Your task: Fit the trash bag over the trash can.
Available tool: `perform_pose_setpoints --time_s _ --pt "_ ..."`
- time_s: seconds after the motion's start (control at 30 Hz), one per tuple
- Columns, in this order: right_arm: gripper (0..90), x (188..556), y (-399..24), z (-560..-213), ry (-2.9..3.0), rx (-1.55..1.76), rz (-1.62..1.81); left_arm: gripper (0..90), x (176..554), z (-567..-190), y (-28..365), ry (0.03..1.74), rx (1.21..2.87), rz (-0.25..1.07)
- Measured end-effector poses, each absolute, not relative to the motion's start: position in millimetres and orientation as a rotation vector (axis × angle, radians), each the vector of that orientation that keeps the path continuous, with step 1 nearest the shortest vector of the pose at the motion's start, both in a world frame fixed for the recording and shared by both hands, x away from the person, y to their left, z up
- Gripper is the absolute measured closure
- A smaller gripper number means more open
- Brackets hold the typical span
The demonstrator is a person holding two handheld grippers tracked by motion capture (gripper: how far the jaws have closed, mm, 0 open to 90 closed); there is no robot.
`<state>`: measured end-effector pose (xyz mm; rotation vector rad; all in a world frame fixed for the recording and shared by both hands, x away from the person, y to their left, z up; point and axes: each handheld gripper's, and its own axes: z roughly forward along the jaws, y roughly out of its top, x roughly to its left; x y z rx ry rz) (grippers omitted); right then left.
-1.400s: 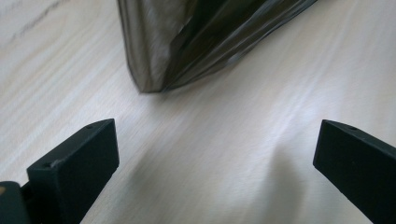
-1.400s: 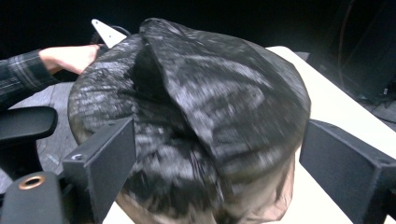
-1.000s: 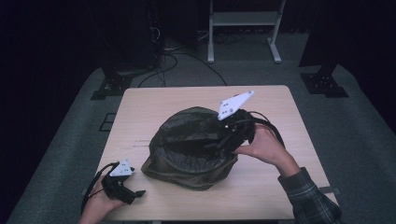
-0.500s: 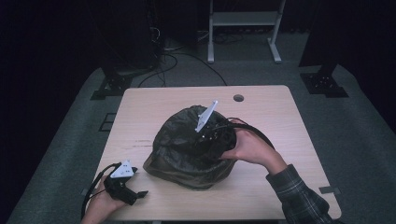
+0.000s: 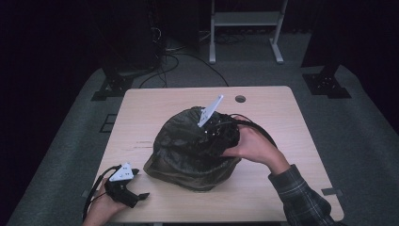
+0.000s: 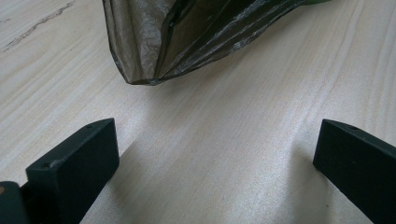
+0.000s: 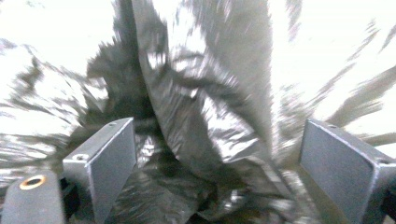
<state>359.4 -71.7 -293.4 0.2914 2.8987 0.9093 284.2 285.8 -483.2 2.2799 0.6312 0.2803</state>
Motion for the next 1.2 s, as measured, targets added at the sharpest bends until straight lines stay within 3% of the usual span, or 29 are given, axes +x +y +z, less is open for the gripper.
perform_pose_setpoints --time_s 0.2,0.37,0.87,1.0,1.2 --pt "9.8 362 -64 -268 2.851 0.278 1.011 0.0 284 -483 286 0.632 2.279 0.280" --pt "9.8 373 -37 -267 2.860 0.297 0.997 0.0 284 -483 286 0.632 2.279 0.280" --pt "10.2 382 35 -317 2.999 0.273 0.721 0.0 284 -483 286 0.632 2.278 0.279" --pt "10.1 383 40 -325 3.013 0.271 0.662 0.0 284 -483 286 0.633 2.278 0.280" --pt "10.2 385 15 -302 2.943 0.305 0.776 0.0 284 -483 286 0.633 2.278 0.280"
